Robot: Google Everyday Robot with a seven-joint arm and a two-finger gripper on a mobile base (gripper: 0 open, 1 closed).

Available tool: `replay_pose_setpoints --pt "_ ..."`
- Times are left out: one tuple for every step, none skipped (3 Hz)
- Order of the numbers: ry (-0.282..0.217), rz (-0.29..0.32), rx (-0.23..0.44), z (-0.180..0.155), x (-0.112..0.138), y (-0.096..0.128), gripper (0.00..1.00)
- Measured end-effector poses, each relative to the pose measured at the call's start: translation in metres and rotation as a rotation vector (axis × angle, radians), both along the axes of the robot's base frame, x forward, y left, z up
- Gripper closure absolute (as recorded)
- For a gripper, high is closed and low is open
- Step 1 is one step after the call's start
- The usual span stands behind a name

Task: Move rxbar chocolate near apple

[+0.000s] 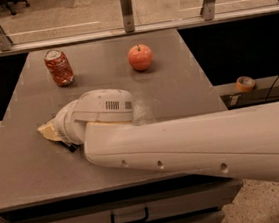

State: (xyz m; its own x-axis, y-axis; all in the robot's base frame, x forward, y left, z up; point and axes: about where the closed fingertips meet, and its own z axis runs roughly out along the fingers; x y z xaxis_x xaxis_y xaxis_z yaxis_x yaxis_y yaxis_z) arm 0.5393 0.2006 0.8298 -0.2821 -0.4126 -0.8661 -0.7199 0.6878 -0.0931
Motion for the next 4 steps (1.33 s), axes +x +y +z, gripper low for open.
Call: replay_pose_setpoints --pt "0.000 0.000 0.000 0.000 0.000 0.000 1.00" --pt "-0.011 -0.020 0.006 0.004 0.003 -0.004 1.00" --pt "-0.117 -0.112 -0.029 0.039 0.029 -0.055 1.00" --pt "-0.210 -0.234 -0.093 0.068 0.049 -0.125 1.00"
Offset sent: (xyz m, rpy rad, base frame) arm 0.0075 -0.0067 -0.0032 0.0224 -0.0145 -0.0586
